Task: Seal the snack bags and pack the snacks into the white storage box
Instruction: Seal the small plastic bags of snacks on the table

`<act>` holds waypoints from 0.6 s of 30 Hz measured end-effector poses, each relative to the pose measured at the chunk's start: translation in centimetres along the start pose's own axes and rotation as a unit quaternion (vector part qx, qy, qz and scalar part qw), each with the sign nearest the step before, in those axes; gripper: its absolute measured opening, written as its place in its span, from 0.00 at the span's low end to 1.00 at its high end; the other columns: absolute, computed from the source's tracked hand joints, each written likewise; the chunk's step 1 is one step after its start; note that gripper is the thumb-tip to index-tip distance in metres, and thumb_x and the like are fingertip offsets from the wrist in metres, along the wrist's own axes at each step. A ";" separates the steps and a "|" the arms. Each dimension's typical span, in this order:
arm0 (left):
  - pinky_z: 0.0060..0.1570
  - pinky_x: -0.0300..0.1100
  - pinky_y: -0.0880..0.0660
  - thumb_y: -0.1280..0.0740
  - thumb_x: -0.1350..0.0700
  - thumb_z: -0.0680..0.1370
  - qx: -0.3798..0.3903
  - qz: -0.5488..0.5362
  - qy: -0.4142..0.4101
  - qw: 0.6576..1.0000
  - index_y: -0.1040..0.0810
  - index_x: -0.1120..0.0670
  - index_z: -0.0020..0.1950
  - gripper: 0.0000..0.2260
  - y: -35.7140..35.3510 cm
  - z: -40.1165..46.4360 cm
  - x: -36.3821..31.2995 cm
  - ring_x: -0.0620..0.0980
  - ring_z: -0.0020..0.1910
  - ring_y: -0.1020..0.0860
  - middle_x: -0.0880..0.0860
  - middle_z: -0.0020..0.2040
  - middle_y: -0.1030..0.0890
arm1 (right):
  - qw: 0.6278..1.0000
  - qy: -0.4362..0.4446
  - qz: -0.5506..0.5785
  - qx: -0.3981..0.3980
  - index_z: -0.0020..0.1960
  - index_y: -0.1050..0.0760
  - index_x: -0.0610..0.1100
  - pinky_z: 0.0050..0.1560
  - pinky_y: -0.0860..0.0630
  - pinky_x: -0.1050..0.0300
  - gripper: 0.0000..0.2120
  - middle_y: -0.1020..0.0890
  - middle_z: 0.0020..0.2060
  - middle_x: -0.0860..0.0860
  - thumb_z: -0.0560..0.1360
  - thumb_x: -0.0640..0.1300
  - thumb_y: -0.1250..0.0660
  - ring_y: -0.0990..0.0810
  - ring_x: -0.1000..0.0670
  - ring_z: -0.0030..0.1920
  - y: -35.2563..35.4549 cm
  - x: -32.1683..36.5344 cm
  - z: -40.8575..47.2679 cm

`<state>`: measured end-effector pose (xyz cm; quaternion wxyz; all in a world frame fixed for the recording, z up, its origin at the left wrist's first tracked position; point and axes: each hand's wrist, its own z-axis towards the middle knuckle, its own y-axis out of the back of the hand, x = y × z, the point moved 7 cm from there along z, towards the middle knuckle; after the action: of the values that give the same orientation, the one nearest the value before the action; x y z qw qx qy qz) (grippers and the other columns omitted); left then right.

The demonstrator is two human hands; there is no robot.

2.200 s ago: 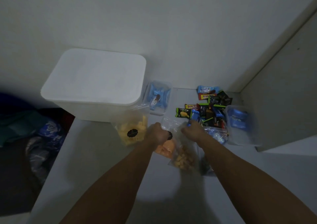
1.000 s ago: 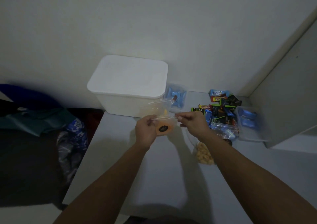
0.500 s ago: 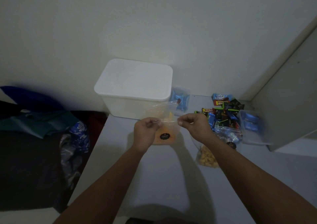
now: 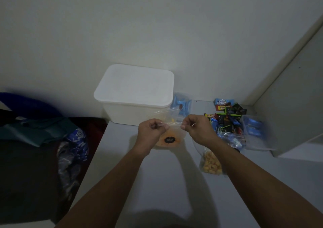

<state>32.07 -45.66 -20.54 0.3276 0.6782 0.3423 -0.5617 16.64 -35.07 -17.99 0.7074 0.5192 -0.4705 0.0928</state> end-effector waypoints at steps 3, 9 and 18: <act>0.41 0.38 0.24 0.26 0.64 0.70 0.001 0.021 -0.014 1.000 0.19 0.64 0.41 0.05 -0.1 0.2 -0.6 0.46 0.36 0.21 0.54 0.36 0.19 | 1.000 0.022 0.010 0.004 0.35 0.24 0.50 0.40 0.27 0.61 0.09 0.21 0.32 0.55 0.70 0.40 0.27 0.24 0.55 0.35 0.3 0.4 0.2; 0.42 0.40 0.23 0.26 0.64 0.70 0.009 0.043 -0.037 0.998 0.19 0.62 0.40 0.03 -0.8 0.7 -1.7 0.47 0.37 0.21 0.54 0.36 0.19 | 0.999 0.035 0.015 0.022 0.39 0.22 0.47 0.41 0.27 0.63 0.05 0.20 0.34 0.53 0.71 0.41 0.28 0.22 0.53 0.38 0.3 1.1 0.7; 0.36 0.30 0.26 0.27 0.65 0.70 0.009 0.060 -0.050 0.997 0.19 0.58 0.38 0.04 -1.4 1.3 -2.2 0.39 0.32 0.24 0.50 0.34 0.20 | 0.999 0.028 0.018 0.039 0.41 0.21 0.45 0.44 0.24 0.58 0.02 0.19 0.36 0.52 0.72 0.41 0.28 0.21 0.52 0.40 0.5 1.7 1.0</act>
<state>29.88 -46.19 -18.66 0.3712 0.6714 0.2787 -0.5778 16.70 -36.32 -16.37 0.6979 0.5351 -0.4556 0.1379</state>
